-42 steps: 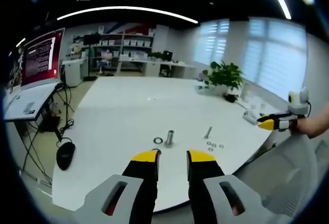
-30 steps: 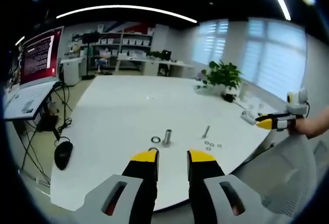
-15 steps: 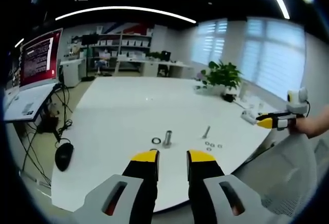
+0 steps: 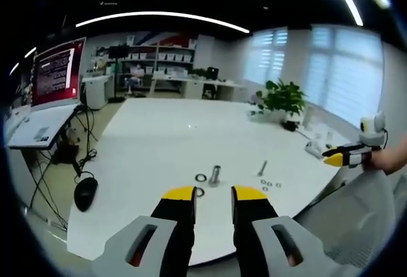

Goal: Place the washer onto the threaded stud by aligning its center hole with the stud, sliding it down to the base, and recovering from edge contact or off-axis alignment until the washer reaches the visible bottom stop.

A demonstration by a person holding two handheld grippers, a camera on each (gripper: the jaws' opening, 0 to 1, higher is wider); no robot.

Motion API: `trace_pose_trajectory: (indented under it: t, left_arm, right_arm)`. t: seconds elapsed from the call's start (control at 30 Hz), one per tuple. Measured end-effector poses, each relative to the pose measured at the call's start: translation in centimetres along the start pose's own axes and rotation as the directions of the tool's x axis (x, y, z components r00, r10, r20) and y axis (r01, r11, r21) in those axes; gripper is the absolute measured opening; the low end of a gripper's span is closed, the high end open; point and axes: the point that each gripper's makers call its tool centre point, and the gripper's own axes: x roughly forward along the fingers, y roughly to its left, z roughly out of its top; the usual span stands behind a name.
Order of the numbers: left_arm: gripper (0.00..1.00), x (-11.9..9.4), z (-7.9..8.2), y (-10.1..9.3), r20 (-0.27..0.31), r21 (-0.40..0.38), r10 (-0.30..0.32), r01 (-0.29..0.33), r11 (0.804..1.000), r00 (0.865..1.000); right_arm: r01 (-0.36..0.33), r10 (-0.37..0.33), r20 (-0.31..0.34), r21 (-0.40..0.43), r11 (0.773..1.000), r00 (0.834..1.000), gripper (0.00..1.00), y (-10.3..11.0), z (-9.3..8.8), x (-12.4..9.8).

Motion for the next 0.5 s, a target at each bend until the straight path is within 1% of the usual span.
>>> trace_pose_trajectory:
  t: [0.17,0.27,0.4,0.43,0.5]
  left_arm:
    - [0.2,0.0,0.0,0.0,-0.002,0.0,0.004,-0.004,1.0,1.0]
    - [0.2,0.1,-0.4,0.1,-0.023,0.0,0.013,-0.013,1.0,1.0]
    - [0.21,0.2,-1.0,0.4,-0.056,0.005,0.023,-0.023,1.0,0.998]
    - [0.21,0.3,-1.3,0.4,-0.073,0.011,0.026,-0.025,1.0,0.997]
    - [0.21,0.4,-1.7,0.6,-0.09,0.02,0.034,-0.033,0.999,0.995]
  right_arm:
    - [-0.014,0.014,0.019,0.005,1.0,1.0,0.34,0.2,0.3,0.0]
    - [-0.025,0.025,0.032,0.007,1.0,0.999,0.34,0.4,0.5,0.0]
    - [-0.039,0.039,0.03,0.007,0.999,0.999,0.34,0.7,0.5,0.0]
    - [-0.043,0.043,0.034,0.007,0.999,0.999,0.34,0.8,0.5,0.0]
    - [-0.056,0.056,0.046,0.005,0.998,0.997,0.34,1.0,0.7,0.0]
